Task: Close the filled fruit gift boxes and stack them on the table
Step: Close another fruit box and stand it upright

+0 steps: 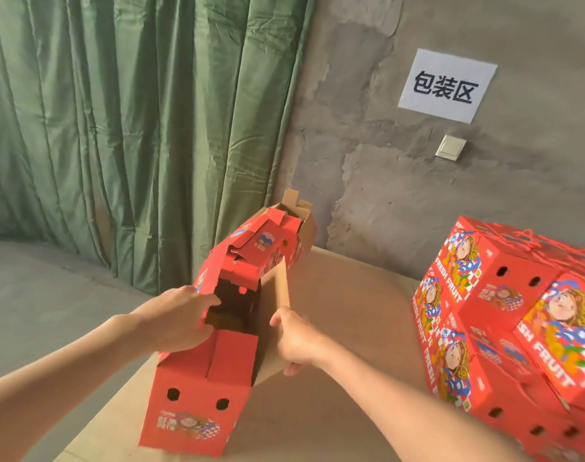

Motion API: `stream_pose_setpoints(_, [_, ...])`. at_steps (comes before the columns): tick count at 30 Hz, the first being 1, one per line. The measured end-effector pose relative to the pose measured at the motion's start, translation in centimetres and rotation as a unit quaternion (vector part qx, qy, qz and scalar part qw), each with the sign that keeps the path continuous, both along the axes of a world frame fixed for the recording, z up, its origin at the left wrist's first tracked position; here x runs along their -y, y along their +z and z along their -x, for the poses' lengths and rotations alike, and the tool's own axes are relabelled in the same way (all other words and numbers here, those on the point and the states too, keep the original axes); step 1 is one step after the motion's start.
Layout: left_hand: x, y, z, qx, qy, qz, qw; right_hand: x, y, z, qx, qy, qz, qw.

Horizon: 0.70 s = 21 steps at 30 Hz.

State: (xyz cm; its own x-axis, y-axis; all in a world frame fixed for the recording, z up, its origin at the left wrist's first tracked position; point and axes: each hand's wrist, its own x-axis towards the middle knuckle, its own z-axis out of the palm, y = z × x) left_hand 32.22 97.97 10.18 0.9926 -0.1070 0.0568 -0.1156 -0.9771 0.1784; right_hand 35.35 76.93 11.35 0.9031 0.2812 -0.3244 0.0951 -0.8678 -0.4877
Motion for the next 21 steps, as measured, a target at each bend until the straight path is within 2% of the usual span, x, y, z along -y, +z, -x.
stream_pose_setpoints(3, [3.2, 1.3, 0.6, 0.017, -0.061, 0.051, 0.997, 4.5, 0.5, 1.2, -0.007, 0.044, 0.042, 0.998])
stream_pose_setpoints(6, [5.9, 1.5, 0.4, 0.039, -0.114, 0.084, 0.989, 9.2, 0.7, 2.4, 0.059, 0.127, 0.168, 0.976])
stream_pose_setpoints(10, [8.9, 0.5, 0.5, 0.034, -0.142, 0.120, 0.982, 15.8, 1.0, 4.4, 0.109, 0.137, 0.247, 0.953])
stream_pose_setpoints(15, [13.8, -0.4, 1.5, 0.058, -0.227, 0.161, 0.959, 23.7, 1.0, 6.6, 0.148, 0.139, 0.321, 0.925])
stream_pose_setpoints(18, [16.2, -0.8, 1.5, 0.096, -0.242, 0.213, 0.942, 28.0, 0.6, 7.4, 0.190, 0.078, 0.334, 0.920])
stream_pose_setpoints(21, [18.0, -1.7, 1.0, 0.128, -0.190, 0.273, 0.935, 31.5, -0.4, 8.9, 0.285, -0.117, 0.204, 0.929])
